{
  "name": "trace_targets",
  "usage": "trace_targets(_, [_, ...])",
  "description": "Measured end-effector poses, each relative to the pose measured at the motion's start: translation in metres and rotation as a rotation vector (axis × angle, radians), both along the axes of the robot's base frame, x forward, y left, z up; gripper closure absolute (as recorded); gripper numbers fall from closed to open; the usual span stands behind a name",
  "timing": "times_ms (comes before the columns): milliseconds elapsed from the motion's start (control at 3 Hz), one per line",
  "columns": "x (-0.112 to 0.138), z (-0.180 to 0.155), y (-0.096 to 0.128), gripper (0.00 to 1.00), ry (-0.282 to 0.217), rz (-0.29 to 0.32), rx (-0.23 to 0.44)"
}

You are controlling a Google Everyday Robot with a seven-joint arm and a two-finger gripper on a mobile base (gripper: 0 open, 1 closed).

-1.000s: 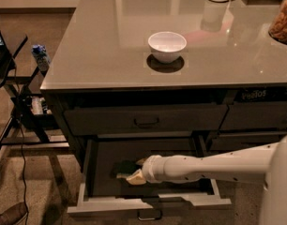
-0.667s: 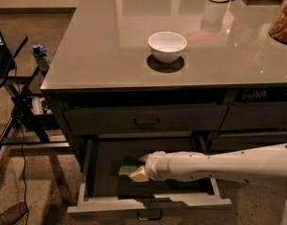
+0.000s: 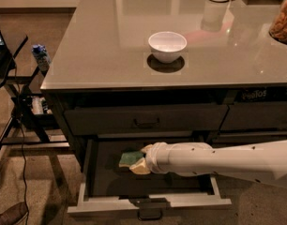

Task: Pick sponge from middle drawer and place on counter

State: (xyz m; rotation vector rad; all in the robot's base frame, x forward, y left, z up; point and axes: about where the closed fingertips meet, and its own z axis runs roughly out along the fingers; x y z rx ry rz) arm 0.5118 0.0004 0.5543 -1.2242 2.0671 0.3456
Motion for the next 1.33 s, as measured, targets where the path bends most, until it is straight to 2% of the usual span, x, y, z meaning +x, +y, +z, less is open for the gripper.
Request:
trace_targets(333, [0.0,0.0,0.0,1.0,0.0,0.0,0.0])
trace_targets(667, [-0.002,0.024,0.006,1.0,-0.016,0.012,-0.002])
trace_targets(1000, [-0.007,0.062,0.015,1.0,-0.036,0.03,-0.014])
trace_targets(1333, [-0.011,0.108,0.022,1.0,-0.08,0.06,-0.023])
